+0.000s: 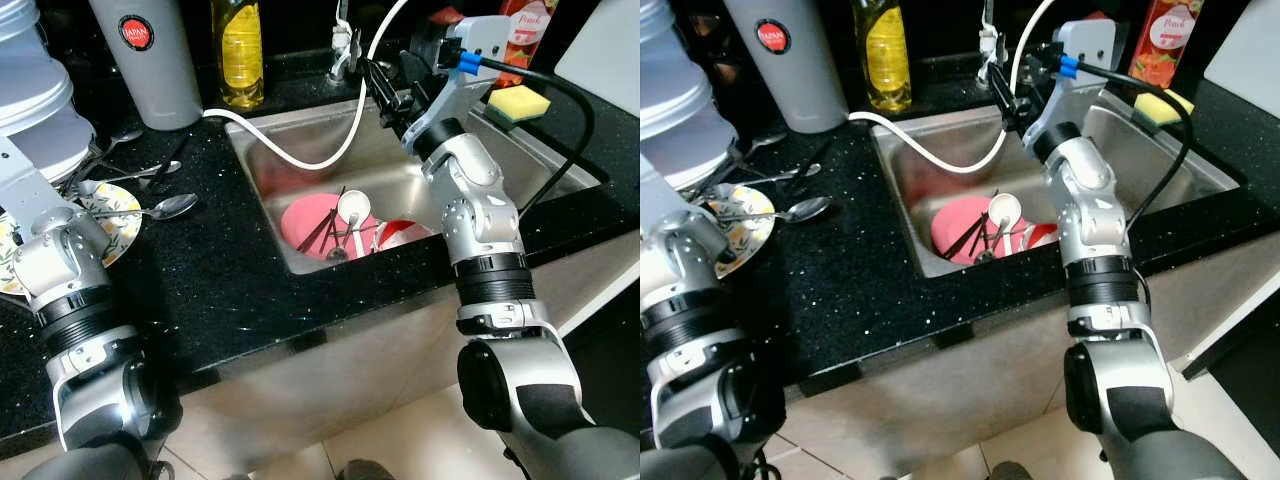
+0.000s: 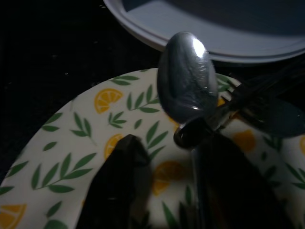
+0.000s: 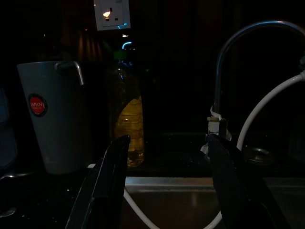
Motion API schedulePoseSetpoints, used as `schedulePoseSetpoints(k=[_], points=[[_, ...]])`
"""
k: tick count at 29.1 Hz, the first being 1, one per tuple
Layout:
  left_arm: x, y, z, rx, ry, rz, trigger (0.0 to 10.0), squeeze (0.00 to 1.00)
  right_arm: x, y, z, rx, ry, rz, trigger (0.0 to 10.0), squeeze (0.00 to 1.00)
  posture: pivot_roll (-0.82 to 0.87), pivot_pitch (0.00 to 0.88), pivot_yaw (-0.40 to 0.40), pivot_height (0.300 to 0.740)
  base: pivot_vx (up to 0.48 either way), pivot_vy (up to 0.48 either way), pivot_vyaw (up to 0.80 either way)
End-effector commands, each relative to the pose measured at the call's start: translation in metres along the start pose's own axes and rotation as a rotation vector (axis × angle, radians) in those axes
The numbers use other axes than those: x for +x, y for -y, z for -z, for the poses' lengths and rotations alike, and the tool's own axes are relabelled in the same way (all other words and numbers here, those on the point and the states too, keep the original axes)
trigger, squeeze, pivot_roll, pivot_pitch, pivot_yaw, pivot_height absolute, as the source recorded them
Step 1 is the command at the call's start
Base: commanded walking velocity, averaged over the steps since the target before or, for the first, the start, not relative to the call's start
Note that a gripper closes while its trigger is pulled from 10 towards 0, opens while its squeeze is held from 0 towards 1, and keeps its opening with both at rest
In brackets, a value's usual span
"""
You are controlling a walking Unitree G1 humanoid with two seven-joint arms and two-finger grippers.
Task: Kitchen organization
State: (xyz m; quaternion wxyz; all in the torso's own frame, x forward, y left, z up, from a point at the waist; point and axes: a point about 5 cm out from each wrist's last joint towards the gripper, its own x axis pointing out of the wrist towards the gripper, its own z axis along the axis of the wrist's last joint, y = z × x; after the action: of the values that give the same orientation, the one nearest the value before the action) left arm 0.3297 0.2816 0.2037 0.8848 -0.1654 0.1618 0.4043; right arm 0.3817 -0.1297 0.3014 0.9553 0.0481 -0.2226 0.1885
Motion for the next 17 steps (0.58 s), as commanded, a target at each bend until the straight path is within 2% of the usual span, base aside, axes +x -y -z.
schedulePoseSetpoints(k=[1,8,12,16,17], points=[[0.008,-0.005,0.035,0.034,-0.151,-0.024,0.0,0.0,0.002,0.001,-0.002,0.003,0.005,0.001,10.0,0.0,0.03,0.026,-0.009,0.74,0.0,0.0,0.0],[0.009,-0.005,0.032,0.064,-0.131,-0.052,0.0,0.0,0.003,0.001,-0.002,0.006,0.003,0.002,10.0,0.0,0.03,0.028,-0.006,0.74,0.0,0.0,0.0],[0.009,-0.009,0.02,0.18,-0.002,-0.109,0.0,0.0,0.002,0.001,-0.001,0.008,0.001,0.004,10.0,0.0,0.03,0.029,-0.005,0.74,0.0,0.0,0.0],[0.007,-0.01,0.014,0.221,0.05,-0.13,0.0,0.0,0.002,0.002,0.0,0.01,0.0,0.006,10.0,0.0,0.03,0.028,-0.005,0.74,0.0,0.0,0.0],[0.004,-0.009,0.01,0.244,0.102,-0.138,0.0,0.0,0.002,0.002,0.0,0.01,0.001,0.006,10.0,0.0,0.03,0.028,-0.006,0.74,0.0,0.0,0.0]])
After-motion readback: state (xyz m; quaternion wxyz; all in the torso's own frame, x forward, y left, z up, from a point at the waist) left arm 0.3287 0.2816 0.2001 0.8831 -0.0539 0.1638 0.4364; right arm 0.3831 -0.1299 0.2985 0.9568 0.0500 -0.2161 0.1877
